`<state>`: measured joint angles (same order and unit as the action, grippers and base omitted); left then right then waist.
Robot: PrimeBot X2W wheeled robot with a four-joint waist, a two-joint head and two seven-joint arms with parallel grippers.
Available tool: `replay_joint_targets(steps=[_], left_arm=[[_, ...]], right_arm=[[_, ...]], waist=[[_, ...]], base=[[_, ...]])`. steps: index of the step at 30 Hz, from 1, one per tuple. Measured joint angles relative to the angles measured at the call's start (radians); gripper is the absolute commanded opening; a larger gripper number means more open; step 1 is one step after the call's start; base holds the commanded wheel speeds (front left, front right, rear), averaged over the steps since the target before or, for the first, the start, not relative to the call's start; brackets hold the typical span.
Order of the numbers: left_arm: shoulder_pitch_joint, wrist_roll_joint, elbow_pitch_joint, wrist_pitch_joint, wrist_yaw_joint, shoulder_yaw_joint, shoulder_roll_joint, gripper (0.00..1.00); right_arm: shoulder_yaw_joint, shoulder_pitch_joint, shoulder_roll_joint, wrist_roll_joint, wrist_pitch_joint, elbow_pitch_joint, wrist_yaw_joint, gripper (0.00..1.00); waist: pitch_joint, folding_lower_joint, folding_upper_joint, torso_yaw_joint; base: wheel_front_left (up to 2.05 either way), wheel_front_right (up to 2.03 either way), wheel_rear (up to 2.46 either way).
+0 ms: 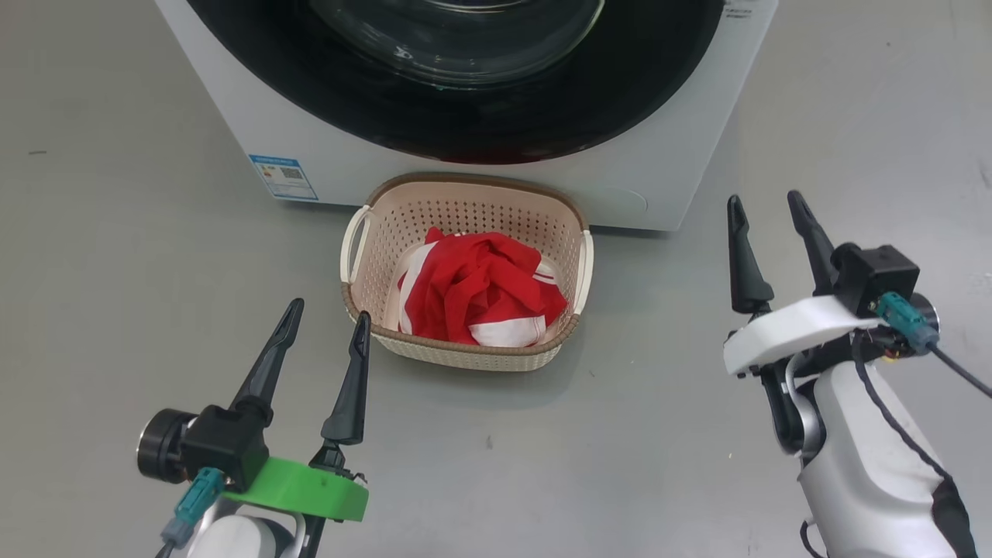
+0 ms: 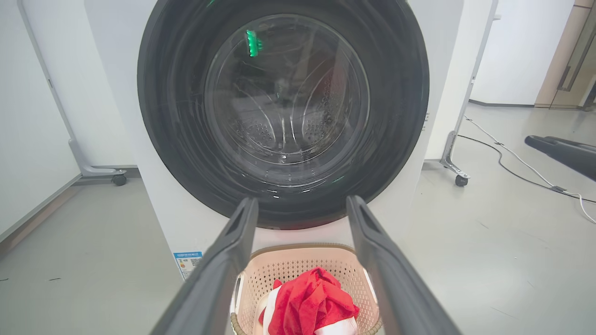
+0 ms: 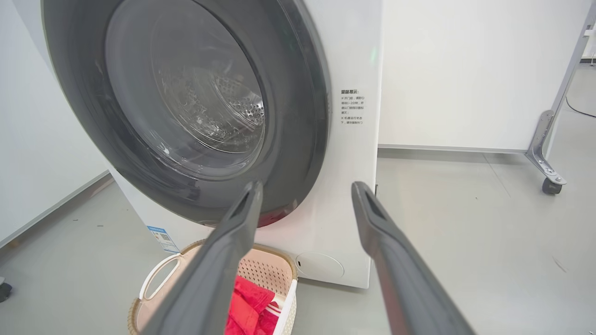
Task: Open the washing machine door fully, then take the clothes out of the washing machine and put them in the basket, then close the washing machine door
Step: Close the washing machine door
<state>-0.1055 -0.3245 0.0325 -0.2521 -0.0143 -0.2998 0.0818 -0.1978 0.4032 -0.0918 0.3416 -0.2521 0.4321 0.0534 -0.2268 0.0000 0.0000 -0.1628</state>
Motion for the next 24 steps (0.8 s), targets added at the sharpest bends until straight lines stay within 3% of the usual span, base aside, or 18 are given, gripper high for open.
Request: replay_joint_targets(steps=[5,24], left_arm=[[0.028,0.000,0.008,0.000,0.000,0.000,0.004,1.00],[0.120,-0.015,0.015,0.023,0.001,-0.001,0.009,1.00]], right_arm=[[0.003,-0.100,0.010,-0.012,0.000,-0.064,-0.026,1.00],[-0.006,-0.330,0.027,-0.020,0.000,-0.210,-0.065,1.00]], waist=[[0.037,0.0000,0.0000,0.036],[0.130,0.0000,0.0000,0.118]], base=[[0.00,0.00,0.00],[0.00,0.00,0.00]])
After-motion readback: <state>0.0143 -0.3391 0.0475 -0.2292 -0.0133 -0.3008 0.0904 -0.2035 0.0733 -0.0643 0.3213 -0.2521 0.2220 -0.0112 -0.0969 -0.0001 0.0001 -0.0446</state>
